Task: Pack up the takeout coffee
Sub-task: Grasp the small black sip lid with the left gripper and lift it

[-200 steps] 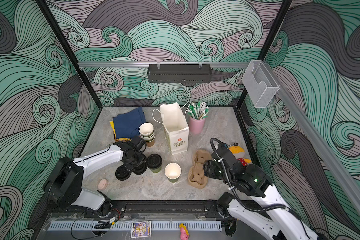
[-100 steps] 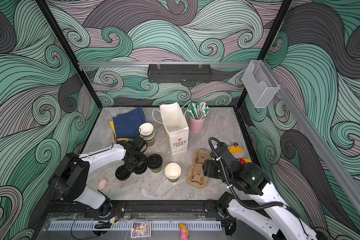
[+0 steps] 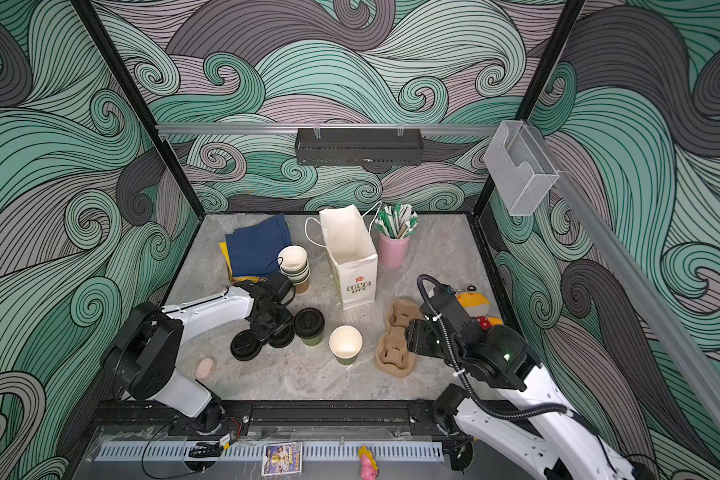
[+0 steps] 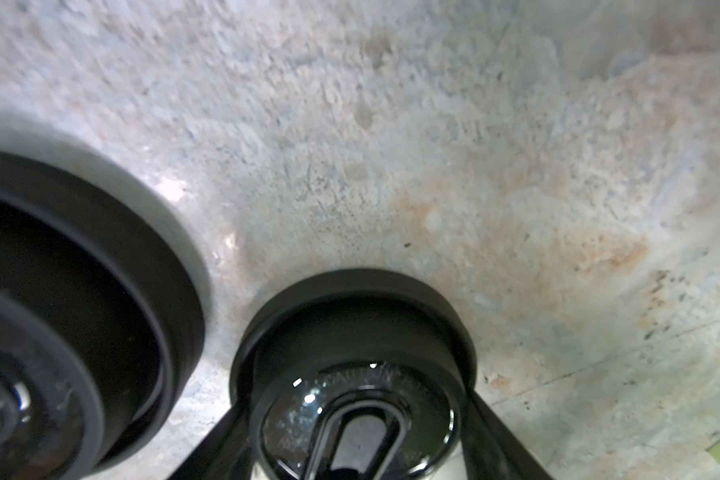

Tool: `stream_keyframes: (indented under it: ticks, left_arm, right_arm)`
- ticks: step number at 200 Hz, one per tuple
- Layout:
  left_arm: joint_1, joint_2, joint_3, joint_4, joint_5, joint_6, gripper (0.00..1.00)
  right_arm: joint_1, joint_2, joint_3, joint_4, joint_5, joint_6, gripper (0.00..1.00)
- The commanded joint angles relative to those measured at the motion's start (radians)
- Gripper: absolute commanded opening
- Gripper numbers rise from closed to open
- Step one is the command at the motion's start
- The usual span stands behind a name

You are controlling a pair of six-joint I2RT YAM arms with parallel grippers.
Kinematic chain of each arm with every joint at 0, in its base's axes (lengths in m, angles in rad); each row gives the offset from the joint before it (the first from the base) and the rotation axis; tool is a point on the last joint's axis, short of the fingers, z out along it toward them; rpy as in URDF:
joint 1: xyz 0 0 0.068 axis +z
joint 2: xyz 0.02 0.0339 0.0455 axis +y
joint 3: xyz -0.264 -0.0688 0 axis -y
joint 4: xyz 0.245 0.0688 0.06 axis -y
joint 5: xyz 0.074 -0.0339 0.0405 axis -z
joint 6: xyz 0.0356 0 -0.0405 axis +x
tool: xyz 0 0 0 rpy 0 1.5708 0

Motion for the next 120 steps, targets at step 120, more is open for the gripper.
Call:
stream_keyframes:
  ticks: [120]
  left_arm:
    - [-0.041,-0.493,0.169,-0.425,-0.059,0.351,0.57]
  right_arm:
    - [-0.004,-0.022,-0.028,-0.008,0.017,0.016,0.66]
